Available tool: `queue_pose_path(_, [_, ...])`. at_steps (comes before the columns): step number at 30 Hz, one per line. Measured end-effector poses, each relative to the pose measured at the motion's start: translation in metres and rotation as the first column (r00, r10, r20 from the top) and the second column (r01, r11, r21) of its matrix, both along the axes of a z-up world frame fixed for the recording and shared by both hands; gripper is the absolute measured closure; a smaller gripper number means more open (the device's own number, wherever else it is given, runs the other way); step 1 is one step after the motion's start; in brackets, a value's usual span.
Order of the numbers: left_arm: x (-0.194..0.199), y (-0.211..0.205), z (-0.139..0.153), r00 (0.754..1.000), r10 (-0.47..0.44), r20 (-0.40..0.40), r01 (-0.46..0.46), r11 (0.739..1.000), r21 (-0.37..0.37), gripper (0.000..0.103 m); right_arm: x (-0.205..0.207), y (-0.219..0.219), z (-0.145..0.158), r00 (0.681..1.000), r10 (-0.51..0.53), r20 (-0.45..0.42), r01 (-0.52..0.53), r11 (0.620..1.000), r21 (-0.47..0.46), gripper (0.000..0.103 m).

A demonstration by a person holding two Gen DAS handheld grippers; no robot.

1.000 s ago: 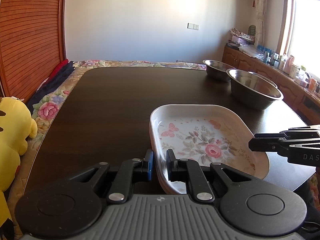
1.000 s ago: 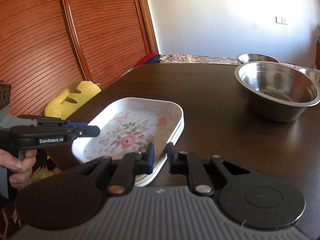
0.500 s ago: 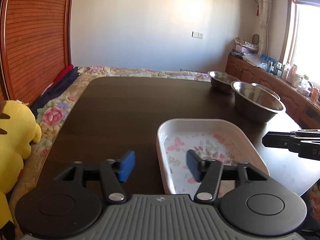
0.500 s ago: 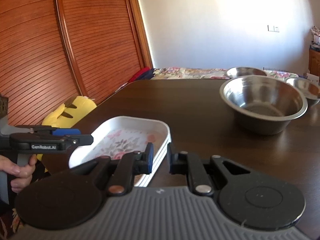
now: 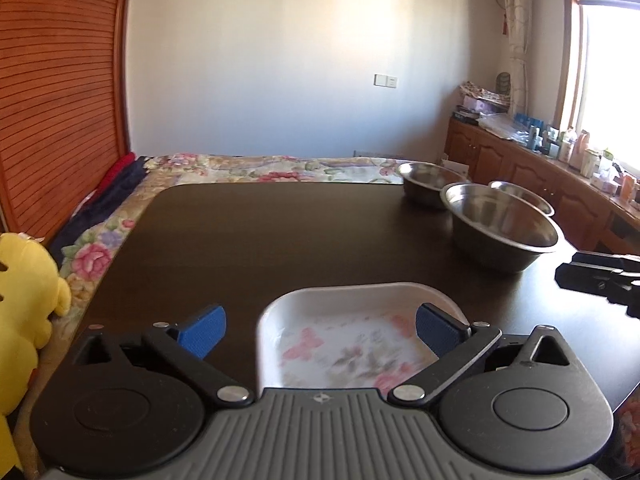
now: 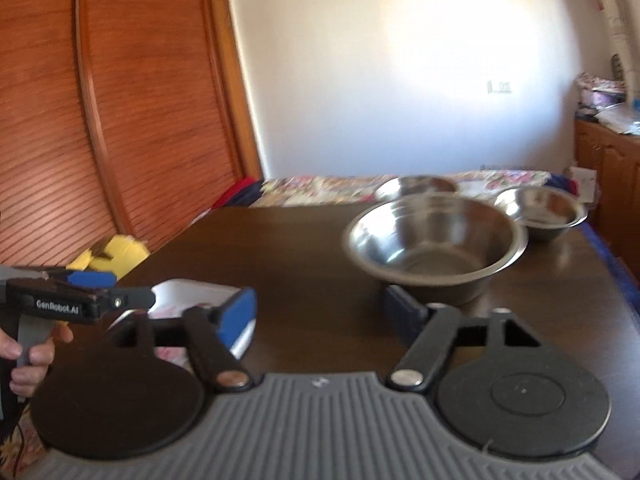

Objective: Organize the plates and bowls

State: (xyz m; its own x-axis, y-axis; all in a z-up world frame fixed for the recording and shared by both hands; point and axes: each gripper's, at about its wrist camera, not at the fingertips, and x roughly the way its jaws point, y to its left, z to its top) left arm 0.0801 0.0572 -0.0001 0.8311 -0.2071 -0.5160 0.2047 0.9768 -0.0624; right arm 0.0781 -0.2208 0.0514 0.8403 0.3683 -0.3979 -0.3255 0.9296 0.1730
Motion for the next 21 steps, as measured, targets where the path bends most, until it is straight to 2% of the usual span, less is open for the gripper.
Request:
queue_pose_path(1, [0.002, -0.005, 0.001, 1.000, -0.007, 0.003, 0.007, 1.000, 0.001, 0.000, 0.000, -0.006, 0.001, 1.000, -0.014, 0.014, 0.014, 1.000, 0.007, 0.015])
queue_pose_path(3, [0.007, -0.016, 0.003, 1.000, -0.022, 0.006, 0.022, 1.000, 0.002, 0.000, 0.001, -0.019, 0.004, 0.998, -0.038, 0.042, 0.038, 0.999, 0.017, 0.010])
queue_pose_path(7, [0.021, -0.039, 0.006, 0.999, -0.049, 0.003, 0.049, 0.999, 0.013, 0.000, 0.010, -0.043, 0.006, 0.994, -0.078, 0.077, 0.077, 0.997, 0.016, 0.007])
queue_pose_path(11, [0.037, -0.063, 0.010, 0.997, -0.077, 0.003, 0.077, 0.997, 0.020, 0.000, 0.027, -0.069, 0.003, 0.989, -0.114, 0.093, 0.114, 0.994, 0.006, 0.007])
queue_pose_path(16, [0.058, -0.090, 0.011, 0.995, -0.101, 0.003, 0.101, 0.995, 0.012, 0.001, 0.062, -0.091, -0.010, 0.990, -0.122, 0.071, 0.123, 0.992, -0.019, 0.007])
queue_pose_path(21, [0.079, -0.113, 0.008, 0.991, -0.129, -0.019, 0.129, 0.992, 0.008, 0.008, 0.090, -0.097, -0.021, 0.995, -0.094, 0.046, 0.095, 0.995, -0.020, 0.009])
